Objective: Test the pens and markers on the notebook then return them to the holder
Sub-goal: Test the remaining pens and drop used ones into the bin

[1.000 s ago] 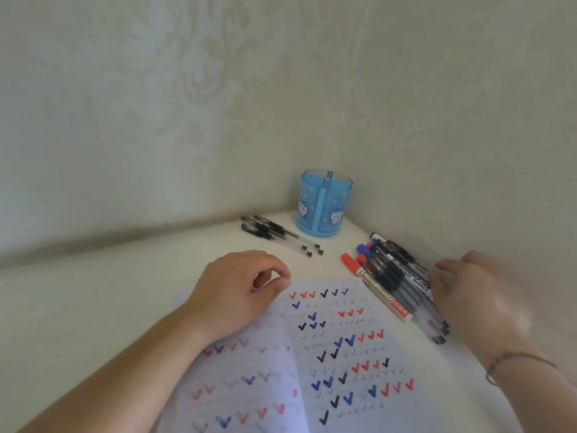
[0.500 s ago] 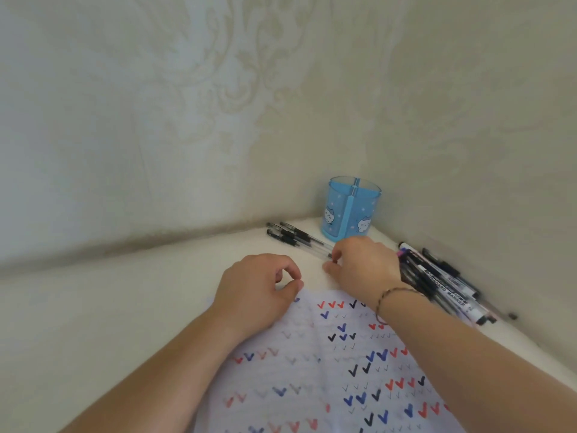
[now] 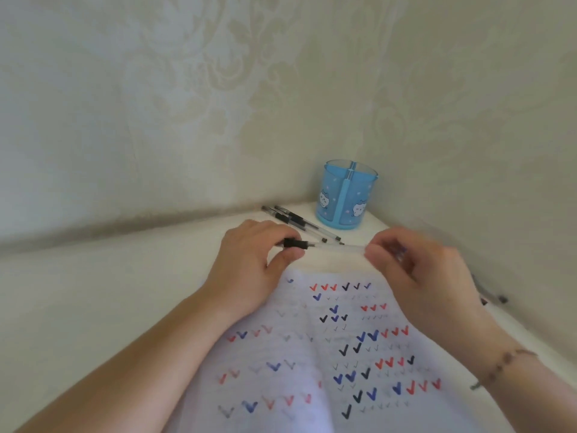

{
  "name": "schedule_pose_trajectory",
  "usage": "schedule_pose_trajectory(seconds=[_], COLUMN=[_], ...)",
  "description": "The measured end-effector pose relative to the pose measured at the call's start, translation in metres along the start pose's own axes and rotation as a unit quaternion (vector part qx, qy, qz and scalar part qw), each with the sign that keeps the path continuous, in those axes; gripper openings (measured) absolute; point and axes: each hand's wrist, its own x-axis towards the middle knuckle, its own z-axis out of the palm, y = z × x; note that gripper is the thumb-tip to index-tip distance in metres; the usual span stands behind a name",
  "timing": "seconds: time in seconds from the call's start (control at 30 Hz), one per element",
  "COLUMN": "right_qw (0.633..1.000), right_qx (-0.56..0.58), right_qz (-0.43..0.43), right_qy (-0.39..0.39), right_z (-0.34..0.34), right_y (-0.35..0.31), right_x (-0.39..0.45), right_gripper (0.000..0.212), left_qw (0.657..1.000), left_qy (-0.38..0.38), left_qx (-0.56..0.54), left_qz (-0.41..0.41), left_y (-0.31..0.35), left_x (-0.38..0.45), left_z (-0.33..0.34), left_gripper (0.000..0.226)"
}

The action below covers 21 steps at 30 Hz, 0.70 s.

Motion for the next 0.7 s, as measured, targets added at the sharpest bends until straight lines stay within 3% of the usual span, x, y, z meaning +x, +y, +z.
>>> schedule_pose_trajectory(seconds=[0.03, 0.1, 0.17, 0.23, 0.4, 0.53, 0.7], right_qw=[0.992, 0.936, 0.899, 0.892, 0.883, 0.87, 0.883], right_qx=[0.122, 0.346, 0.437, 0.452, 0.461, 0.482, 0.457], right_qz=[0.033, 0.063, 0.03, -0.002, 0.029, 0.013, -0.006], right_qy=[0.018, 0.037, 0.014, -0.02, -0.081, -0.101, -0.105], right_z=[-0.004, -0.009, -0.004, 0.004, 0.007, 0.003, -0.006], right_y=[-0.002, -0.011, -0.019, -0.022, -0.021, -0.02, -0.02], right_x=[-0.007, -0.019, -0.034, -0.045, -0.046, -0.044, -0.046], right_gripper=[0.019, 0.03, 0.044, 0.045, 0.018, 0.012, 0.009], left_qw=[0.999, 0.988, 0.976, 0.969, 0.963, 0.955, 0.945], left_qy=[-0.035, -0.1, -0.128, -0.137, -0.155, -0.169, -0.183], left_qx=[-0.012, -0.061, -0.091, -0.1, -0.116, -0.15, -0.199], left_qz=[0.037, 0.104, 0.152, 0.179, 0.187, 0.19, 0.185], left_y=[0.004, 0.016, 0.026, 0.031, 0.033, 0.037, 0.037], left_x=[-0.002, -0.007, -0.014, -0.018, -0.019, -0.02, -0.019], left_z=[0.002, 0.003, 0.001, -0.002, -0.006, -0.008, -0.008], left_gripper=[0.036, 0.047, 0.043, 0.036, 0.036, 0.041, 0.041])
